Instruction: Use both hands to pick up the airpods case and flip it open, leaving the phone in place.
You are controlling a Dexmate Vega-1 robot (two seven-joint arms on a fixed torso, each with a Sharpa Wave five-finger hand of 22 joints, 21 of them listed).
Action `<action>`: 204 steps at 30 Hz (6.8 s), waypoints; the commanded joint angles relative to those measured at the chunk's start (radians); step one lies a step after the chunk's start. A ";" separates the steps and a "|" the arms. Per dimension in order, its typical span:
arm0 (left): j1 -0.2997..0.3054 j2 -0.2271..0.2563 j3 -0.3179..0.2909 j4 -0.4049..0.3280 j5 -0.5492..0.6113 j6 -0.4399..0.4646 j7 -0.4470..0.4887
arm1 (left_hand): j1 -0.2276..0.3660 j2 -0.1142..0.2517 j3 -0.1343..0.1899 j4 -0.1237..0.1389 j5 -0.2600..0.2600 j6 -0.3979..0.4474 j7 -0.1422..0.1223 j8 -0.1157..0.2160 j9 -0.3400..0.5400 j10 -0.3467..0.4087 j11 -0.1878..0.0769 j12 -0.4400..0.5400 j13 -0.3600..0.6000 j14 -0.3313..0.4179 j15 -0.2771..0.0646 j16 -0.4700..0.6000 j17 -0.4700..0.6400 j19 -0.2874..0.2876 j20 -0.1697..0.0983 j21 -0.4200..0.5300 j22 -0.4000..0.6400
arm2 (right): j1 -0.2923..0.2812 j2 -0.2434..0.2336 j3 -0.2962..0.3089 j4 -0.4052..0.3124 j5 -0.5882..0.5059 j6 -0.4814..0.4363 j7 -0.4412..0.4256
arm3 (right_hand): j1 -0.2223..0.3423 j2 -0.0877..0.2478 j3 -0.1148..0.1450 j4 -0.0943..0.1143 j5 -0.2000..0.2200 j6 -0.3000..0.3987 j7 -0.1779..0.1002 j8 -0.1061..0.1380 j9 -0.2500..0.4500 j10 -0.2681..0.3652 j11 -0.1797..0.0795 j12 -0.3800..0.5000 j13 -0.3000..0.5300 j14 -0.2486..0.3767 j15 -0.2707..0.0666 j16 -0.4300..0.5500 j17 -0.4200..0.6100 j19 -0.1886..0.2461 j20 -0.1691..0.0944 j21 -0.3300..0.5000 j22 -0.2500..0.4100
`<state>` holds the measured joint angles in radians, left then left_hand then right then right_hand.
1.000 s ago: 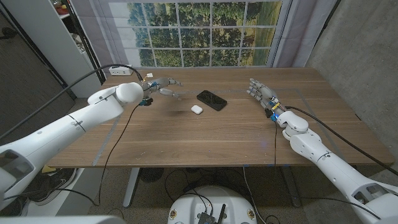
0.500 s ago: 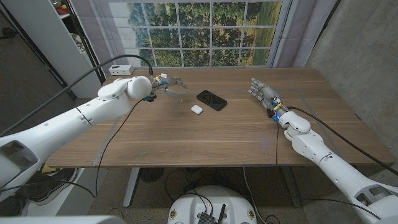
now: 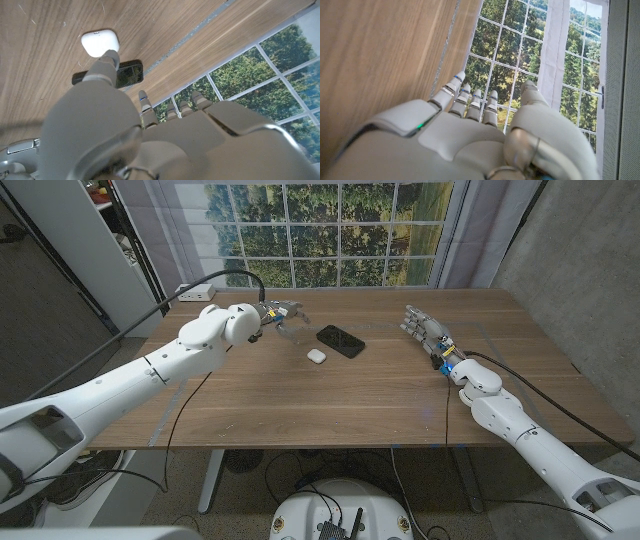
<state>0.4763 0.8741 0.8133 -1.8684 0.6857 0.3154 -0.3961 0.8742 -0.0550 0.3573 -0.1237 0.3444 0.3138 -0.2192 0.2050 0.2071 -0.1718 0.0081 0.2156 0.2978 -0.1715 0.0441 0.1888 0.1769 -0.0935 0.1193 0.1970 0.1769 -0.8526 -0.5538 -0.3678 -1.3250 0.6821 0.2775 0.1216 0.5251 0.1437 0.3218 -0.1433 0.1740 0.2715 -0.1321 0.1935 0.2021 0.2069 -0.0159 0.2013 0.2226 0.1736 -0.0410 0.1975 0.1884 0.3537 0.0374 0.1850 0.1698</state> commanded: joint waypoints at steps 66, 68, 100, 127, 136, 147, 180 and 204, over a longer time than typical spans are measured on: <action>-0.067 -0.205 0.105 0.311 0.072 -0.144 0.000 | 0.053 0.043 -0.109 0.018 -0.004 0.159 0.009 0.050 0.042 0.026 -0.026 0.030 -0.037 -0.064 -0.029 -0.003 0.001 0.041 -0.013 0.003 0.003 | -0.111 -0.007 0.067 -0.027 0.062 0.047 -0.033 | 0.010 0.000 -0.003 0.001 0.007 -0.004 0.001 0.006 0.003 0.014 0.006 0.009 0.000 0.004 -0.057 0.007 0.002 -0.001 0.007 0.008 0.004; -0.071 -0.210 0.111 0.319 0.076 -0.143 -0.001 | 0.056 0.046 -0.111 0.017 -0.004 0.166 0.007 0.052 0.043 0.027 -0.027 0.031 -0.038 -0.064 -0.031 -0.003 0.001 0.042 -0.014 0.003 0.003 | -0.116 -0.008 0.068 -0.030 0.061 0.050 -0.036 | 0.010 0.000 -0.003 0.001 0.007 -0.004 0.001 0.006 0.003 0.014 0.006 0.009 0.000 0.005 -0.058 0.008 0.002 -0.001 0.007 0.008 0.004; 0.042 -0.136 0.007 0.121 0.042 -0.086 0.133 | 0.144 0.119 -0.153 0.001 -0.059 0.492 0.089 0.177 0.092 0.165 -0.080 0.071 -0.069 0.067 -0.078 0.009 -0.003 0.124 -0.038 0.019 0.005 | -0.127 -0.040 0.060 -0.084 0.038 0.023 -0.045 | 0.023 -0.002 0.000 -0.008 0.010 0.075 0.010 0.035 0.005 0.024 0.007 0.013 0.000 0.005 -0.052 0.006 0.000 -0.012 0.018 0.006 0.004; -0.038 -0.115 -0.039 0.014 0.151 -0.176 0.044 | 0.137 0.123 -0.193 0.011 -0.079 0.510 0.104 0.181 0.113 0.176 -0.081 0.065 -0.076 0.089 -0.094 0.002 -0.003 0.143 -0.045 0.017 0.006 | -0.030 -0.199 0.033 -0.292 0.265 -0.518 0.034 | 0.133 -0.074 0.019 -0.043 0.008 0.167 0.066 0.059 0.010 0.011 0.021 0.009 0.000 -0.001 0.009 0.000 -0.004 -0.015 0.056 0.010 0.004; -0.055 -0.129 -0.050 0.001 0.179 -0.209 0.045 | 0.139 0.124 -0.202 0.011 -0.082 0.516 0.103 0.184 0.120 0.179 -0.080 0.063 -0.077 0.093 -0.096 0.000 -0.003 0.143 -0.046 0.015 0.006 | 0.016 -0.221 0.023 -0.322 0.302 -0.581 0.101 | 0.158 -0.092 0.020 -0.038 0.007 0.188 0.090 0.062 0.011 0.014 0.034 0.011 0.000 0.004 0.014 0.003 -0.003 0.003 0.056 0.017 0.005; -0.073 -0.145 -0.061 0.015 0.187 -0.263 0.065 | 0.141 0.126 -0.211 0.011 -0.084 0.524 0.111 0.184 0.123 0.187 -0.078 0.063 -0.078 0.095 -0.096 -0.001 -0.003 0.144 -0.045 0.014 0.007 | 0.030 -0.198 0.010 -0.353 0.326 -0.612 0.074 | 0.184 -0.094 0.023 -0.029 0.005 0.217 0.115 0.066 0.014 0.047 0.044 0.023 0.001 0.042 0.006 0.017 0.000 0.034 0.045 0.025 0.006; -0.055 -0.224 -0.039 0.068 0.205 -0.206 0.162 | 0.150 0.138 -0.239 0.013 -0.091 0.562 0.127 0.198 0.148 0.215 -0.069 0.062 -0.082 0.125 -0.097 0.001 -0.003 0.178 -0.049 0.020 0.010 | 0.046 -0.030 -0.030 -0.327 0.394 -0.580 -0.015 | 0.207 -0.107 0.014 -0.022 0.004 0.245 0.125 0.065 0.017 0.101 0.032 0.041 0.007 0.104 -0.015 0.038 0.007 0.081 0.021 0.034 0.007; -0.065 -0.239 -0.014 0.097 0.166 -0.206 0.166 | 0.155 0.145 -0.256 0.013 -0.096 0.580 0.135 0.198 0.152 0.232 -0.074 0.060 -0.085 0.136 -0.101 -0.001 -0.003 0.184 -0.050 0.020 0.011 | 0.063 0.022 -0.040 -0.325 0.414 -0.581 -0.052 | 0.203 -0.122 0.002 -0.016 0.006 0.242 0.123 0.060 0.019 0.113 0.028 0.044 0.012 0.122 -0.021 0.043 0.010 0.085 0.023 0.031 0.008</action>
<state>0.4089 0.6393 0.7915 -1.7799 0.8663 0.1036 -0.2380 1.0295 0.0766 0.1087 -0.1092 0.2496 0.7068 -0.2011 0.3266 0.2553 0.0539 -0.0589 0.2771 0.2138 -0.0403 -0.0317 0.1916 0.1726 0.0811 0.0697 0.2146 0.1840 -0.7993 -0.5585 -0.4003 -1.6527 1.0902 -0.3064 0.0868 0.7249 0.0302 0.3281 -0.1582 0.1780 0.5125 -0.0046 0.2555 0.2162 0.3088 0.0108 0.2408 0.2303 0.2880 -0.0411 0.2334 0.1933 0.4308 0.0569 0.2117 0.1747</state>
